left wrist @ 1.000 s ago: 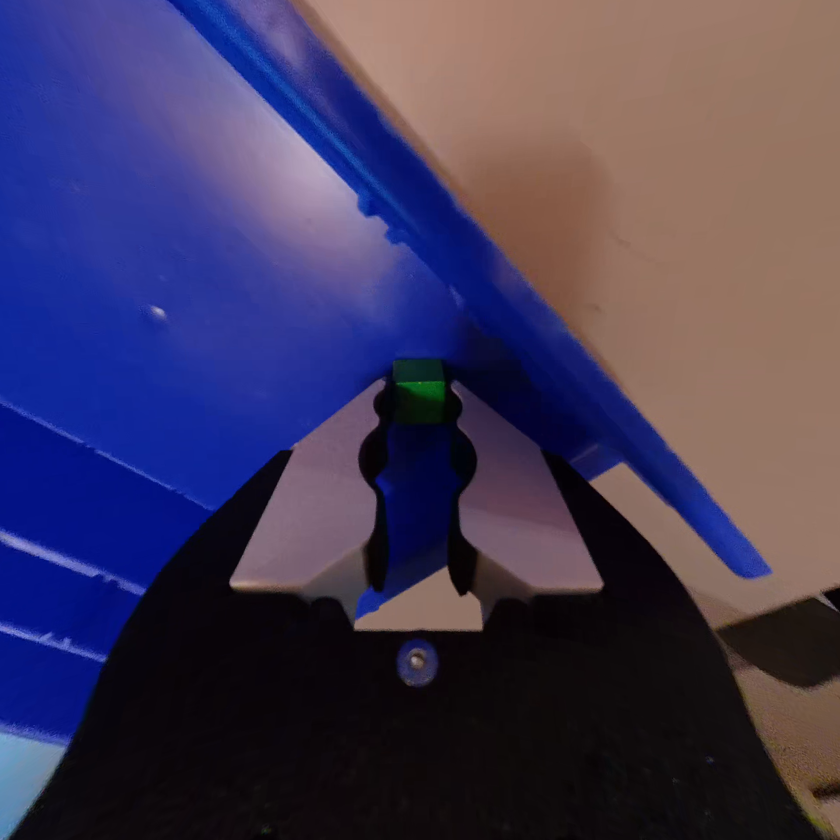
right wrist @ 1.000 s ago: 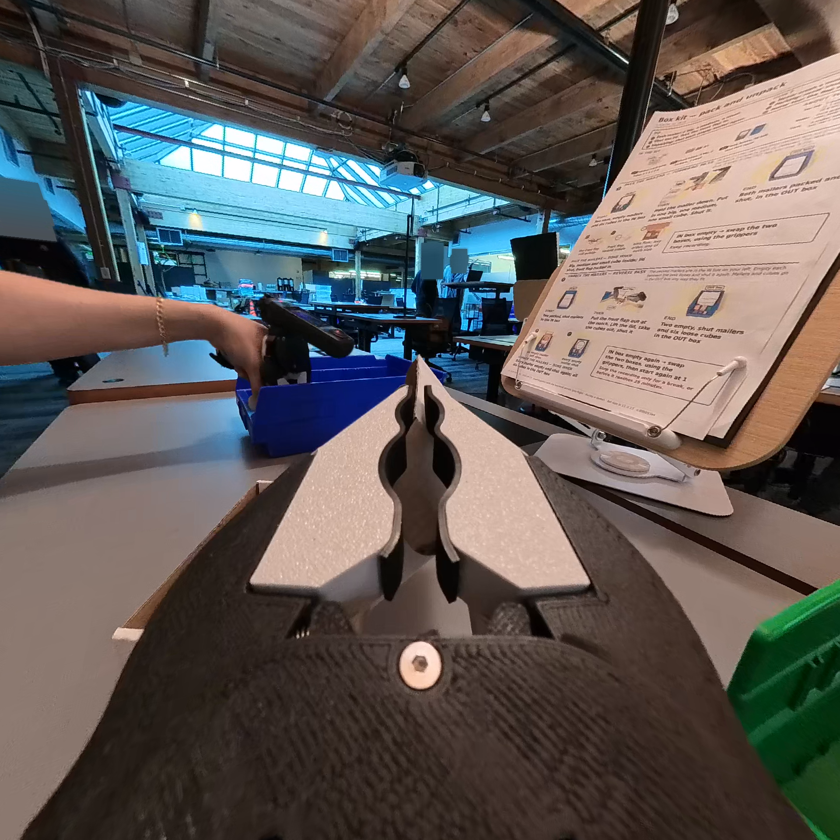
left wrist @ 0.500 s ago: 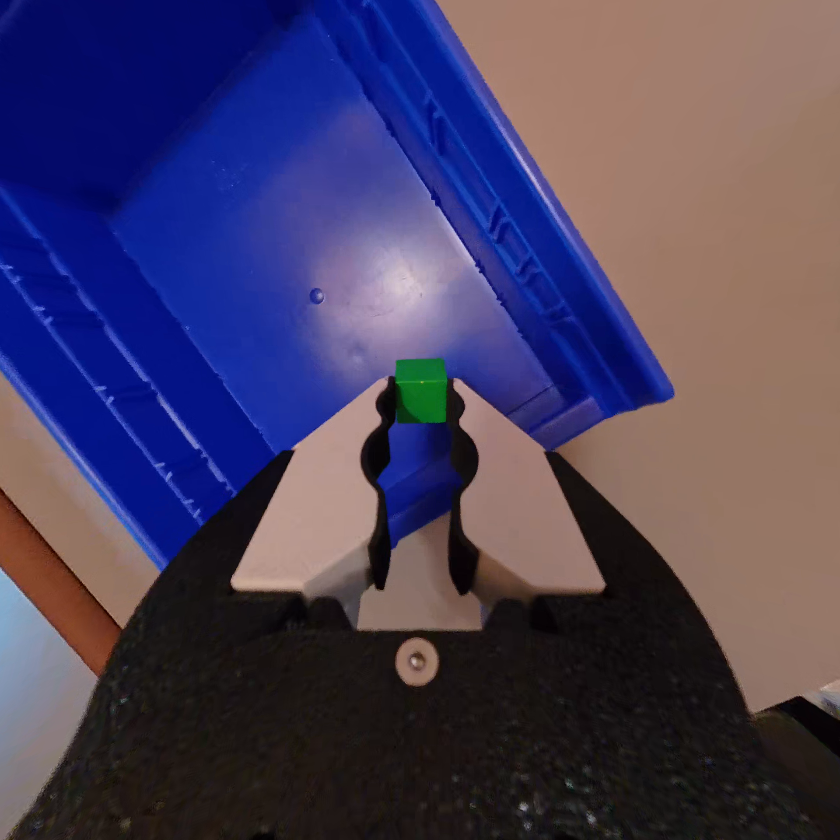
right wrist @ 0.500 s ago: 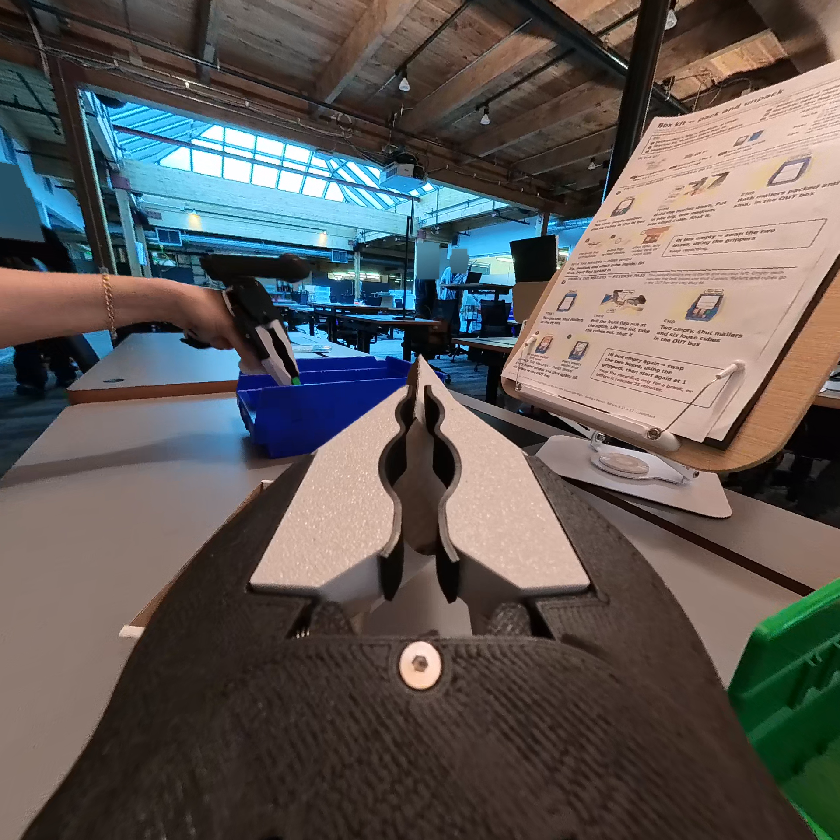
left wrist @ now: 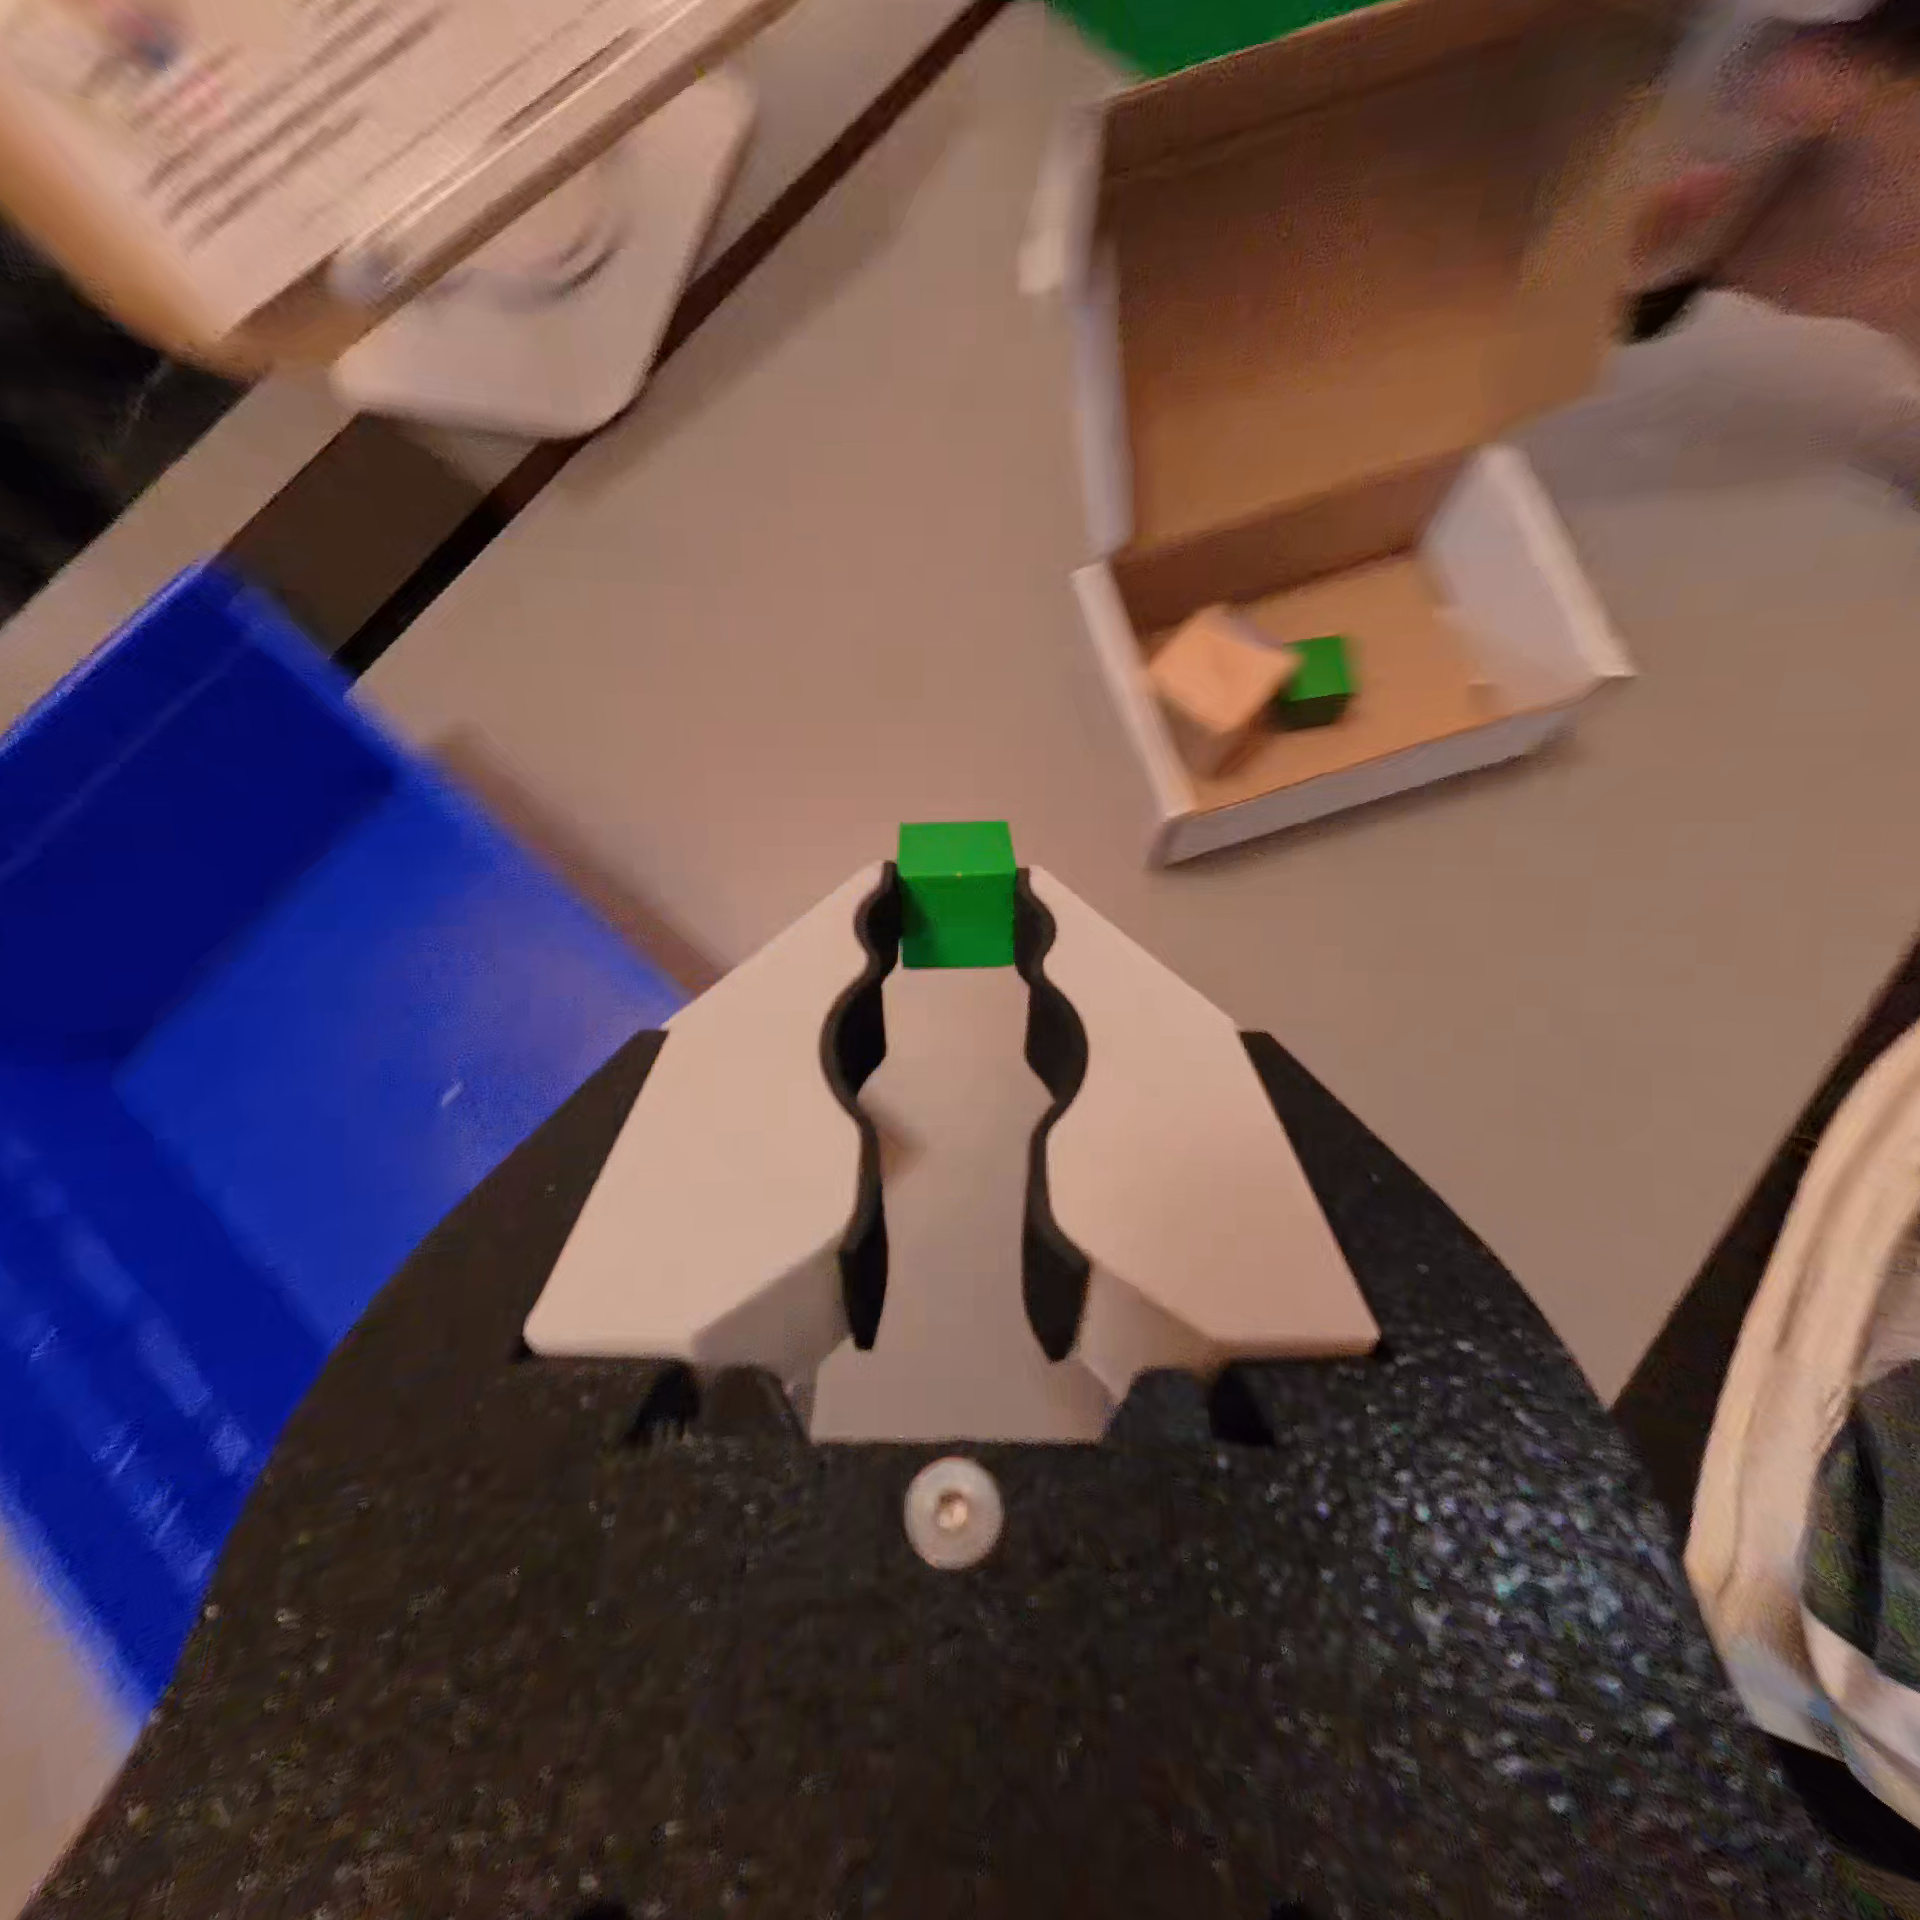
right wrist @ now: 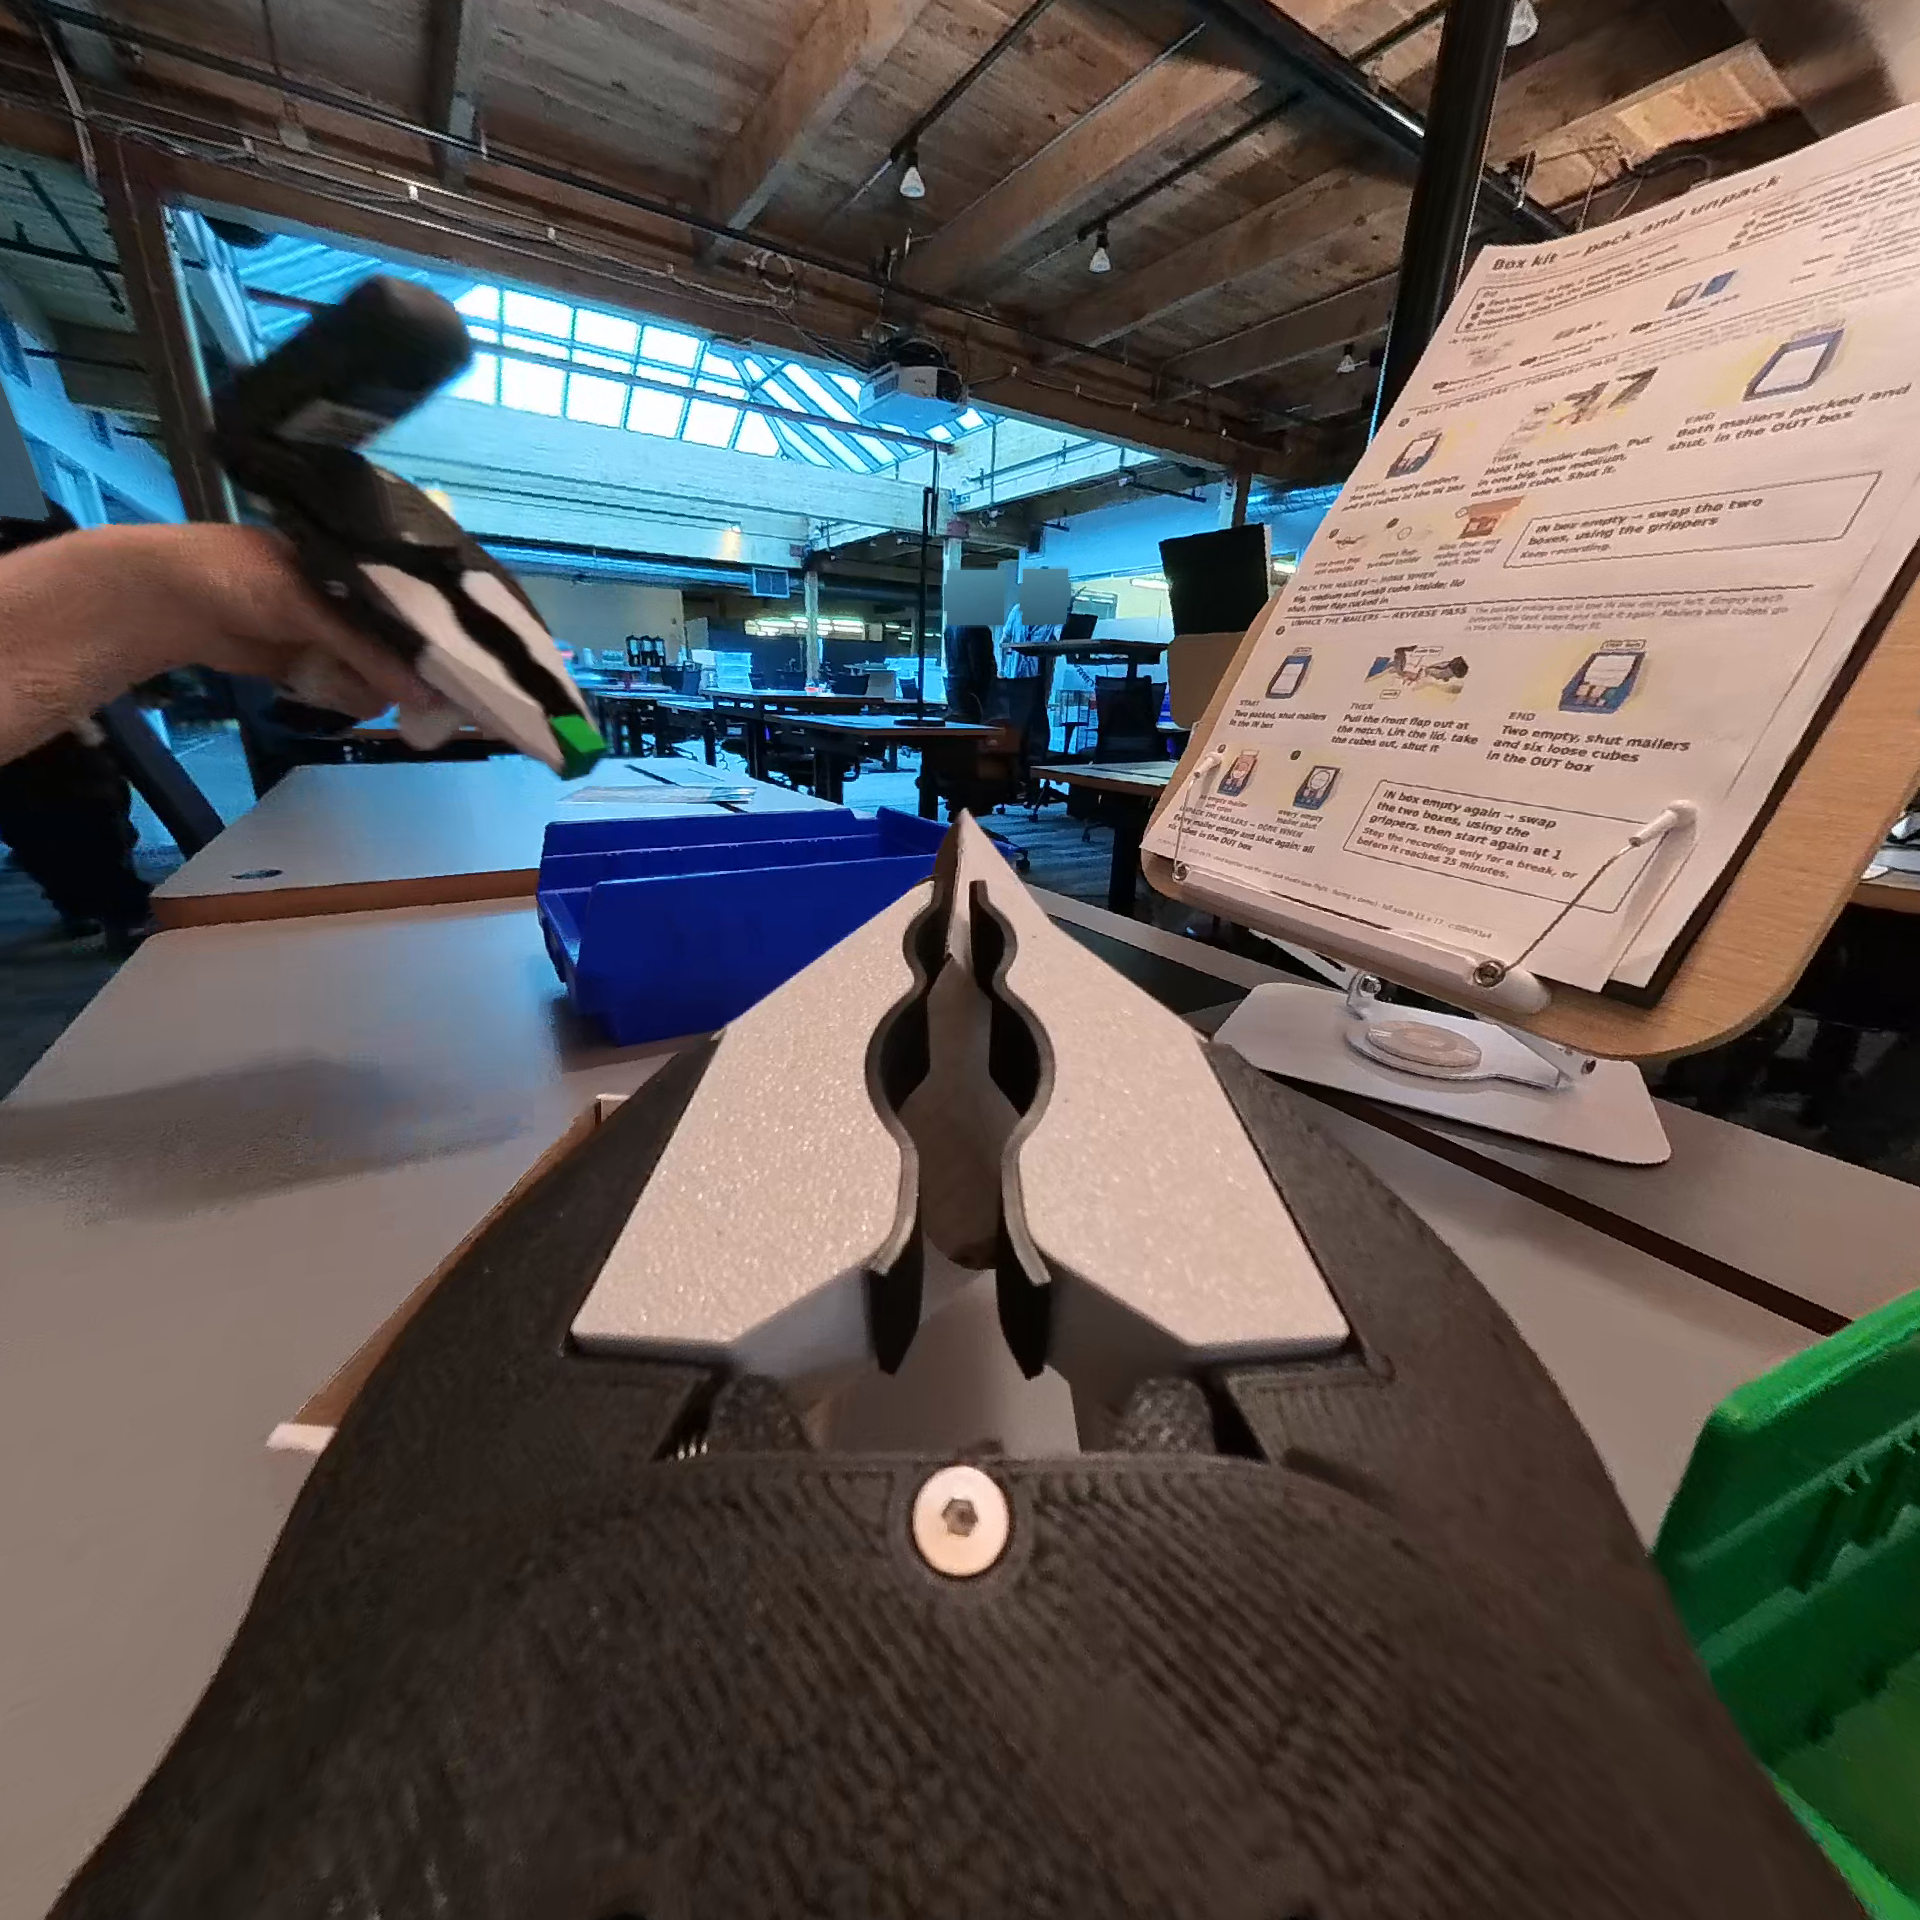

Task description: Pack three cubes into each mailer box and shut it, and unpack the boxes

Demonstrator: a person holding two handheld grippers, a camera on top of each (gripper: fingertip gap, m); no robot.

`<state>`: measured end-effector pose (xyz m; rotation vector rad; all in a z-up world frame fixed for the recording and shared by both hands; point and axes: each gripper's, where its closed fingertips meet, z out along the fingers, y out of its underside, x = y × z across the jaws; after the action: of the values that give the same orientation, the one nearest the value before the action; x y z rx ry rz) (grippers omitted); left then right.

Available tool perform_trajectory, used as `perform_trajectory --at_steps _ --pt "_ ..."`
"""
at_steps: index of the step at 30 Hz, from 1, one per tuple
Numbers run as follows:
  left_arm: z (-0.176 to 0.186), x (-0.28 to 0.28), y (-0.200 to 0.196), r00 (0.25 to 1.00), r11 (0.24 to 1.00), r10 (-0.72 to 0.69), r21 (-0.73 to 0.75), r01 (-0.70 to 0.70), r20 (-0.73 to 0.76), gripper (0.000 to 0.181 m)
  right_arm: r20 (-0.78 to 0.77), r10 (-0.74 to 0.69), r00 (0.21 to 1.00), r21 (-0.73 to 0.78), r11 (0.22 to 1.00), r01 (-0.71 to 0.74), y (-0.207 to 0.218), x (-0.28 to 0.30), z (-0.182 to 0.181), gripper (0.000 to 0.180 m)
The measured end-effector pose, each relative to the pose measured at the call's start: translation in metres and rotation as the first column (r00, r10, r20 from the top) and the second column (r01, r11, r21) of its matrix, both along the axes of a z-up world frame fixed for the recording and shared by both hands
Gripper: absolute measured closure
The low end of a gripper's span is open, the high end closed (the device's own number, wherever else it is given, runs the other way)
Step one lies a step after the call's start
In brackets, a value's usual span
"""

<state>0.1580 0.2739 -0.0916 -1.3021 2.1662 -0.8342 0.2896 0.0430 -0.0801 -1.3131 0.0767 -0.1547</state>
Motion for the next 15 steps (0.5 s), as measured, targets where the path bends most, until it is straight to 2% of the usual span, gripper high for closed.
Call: perform_trajectory --at_steps 3,6,10,13,15 --pt "-0.017 -0.003 -0.091 0.987 0.988 -0.147 0.053 0.143 0.071 0.162 -0.003 0.005 1.0 0.013 1.0 -0.005 0.002 -0.003 0.003 0.177" --pt "-0.053 0.008 -0.159 0.976 0.979 -0.203 0.049 0.2 0.073 0.162 0.013 -0.001 1.0 0.017 1.0 0.001 0.003 -0.005 0.005 0.177" --pt "-0.09 0.033 -0.207 0.979 0.982 -0.19 0.021 0.189 0.075 0.162 0.045 -0.009 0.999 0.021 1.0 0.008 0.005 -0.01 0.009 0.177" --pt "-0.102 0.048 -0.222 0.981 0.988 -0.154 0.028 0.152 0.115 0.162 0.074 -0.024 0.997 0.027 0.999 0.022 0.01 -0.016 0.012 0.177" --pt "-0.112 0.054 -0.22 0.985 0.991 -0.125 0.065 0.118 0.121 0.148 0.099 -0.048 0.994 0.024 0.999 0.045 0.013 -0.019 0.015 0.177"
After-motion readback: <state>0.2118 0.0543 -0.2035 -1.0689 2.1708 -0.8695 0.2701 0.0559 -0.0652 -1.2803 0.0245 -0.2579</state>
